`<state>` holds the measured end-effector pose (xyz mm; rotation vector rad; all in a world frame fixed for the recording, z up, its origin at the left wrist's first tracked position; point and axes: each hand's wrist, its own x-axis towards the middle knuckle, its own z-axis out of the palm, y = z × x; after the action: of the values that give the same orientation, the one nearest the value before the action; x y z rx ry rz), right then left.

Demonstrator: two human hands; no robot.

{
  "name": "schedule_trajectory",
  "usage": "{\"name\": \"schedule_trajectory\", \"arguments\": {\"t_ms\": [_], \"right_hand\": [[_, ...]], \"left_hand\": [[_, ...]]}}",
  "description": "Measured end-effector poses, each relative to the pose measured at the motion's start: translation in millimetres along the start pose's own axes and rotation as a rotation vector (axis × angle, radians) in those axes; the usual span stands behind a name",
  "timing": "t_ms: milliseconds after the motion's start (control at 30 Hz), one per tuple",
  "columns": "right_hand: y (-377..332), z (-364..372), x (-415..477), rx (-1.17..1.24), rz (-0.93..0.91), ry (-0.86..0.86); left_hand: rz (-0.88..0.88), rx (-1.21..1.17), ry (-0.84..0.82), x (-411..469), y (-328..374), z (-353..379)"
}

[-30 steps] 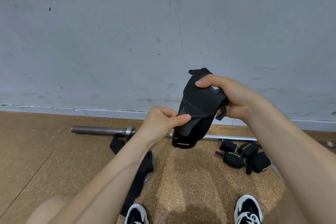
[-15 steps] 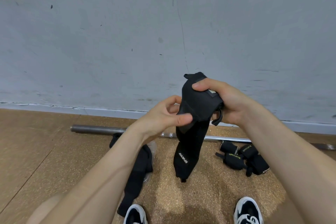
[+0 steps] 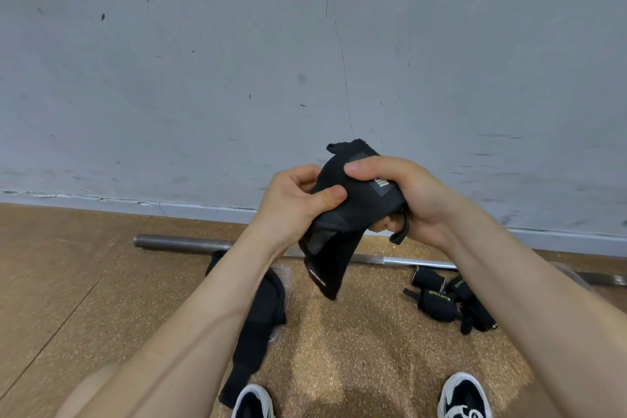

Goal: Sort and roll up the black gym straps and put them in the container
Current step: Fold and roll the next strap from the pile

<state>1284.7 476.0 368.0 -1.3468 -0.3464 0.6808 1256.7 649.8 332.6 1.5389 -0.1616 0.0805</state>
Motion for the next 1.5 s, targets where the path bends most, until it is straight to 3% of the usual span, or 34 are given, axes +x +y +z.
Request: {"name": "schedule_trajectory", "arguments": {"t_ms": [167, 333, 400, 567, 767, 867, 1000, 1167, 1333, 1400, 1500], "right_hand": [[6, 3, 1, 0.136, 0.176, -0.145], [6, 9, -2, 0.18, 0.24, -0.17], [5, 7, -2, 0.141, 0.221, -0.117], [3, -1, 0, -0.164, -0.042, 0.073], [10, 13, 4, -0.245, -0.125, 0.197], [9, 14, 5, -0.226, -0.151, 0.228], [10, 13, 5, -0.188, -0.152, 0.27], [7, 12, 4, -0.213, -0.135, 0.242], [2, 6, 3, -0.188, -0.059, 0.202], [0, 2, 2, -0.155, -0.019, 0.182], [-1, -3, 1, -0.18, 0.008, 0.185]], "left_hand": [[-0.083, -0.187, -0.221, 1, 0, -8], [-0.101, -0.228, -0.294, -2, 3, -9], [-0.083, -0.203, -0.236, -4, 3, -9], [-0.097, -0.175, 0.023, -1, 5, -10], [-0.104, -0.133, 0.13, 2, 8, -3], [-0.119, -0.202, 0.091, 3, 8, -6], [-0.106, -0.227, -0.044, 2, 3, -11], [-0.034, -0.146, 0.119, 1, -2, -7], [-0.002, -0.06, 0.172, -3, 8, -2], [0.001, 0.017, 0.206, -4, 8, 3], [0.145, 0.236, 0.201, -3, 8, 2]]}}
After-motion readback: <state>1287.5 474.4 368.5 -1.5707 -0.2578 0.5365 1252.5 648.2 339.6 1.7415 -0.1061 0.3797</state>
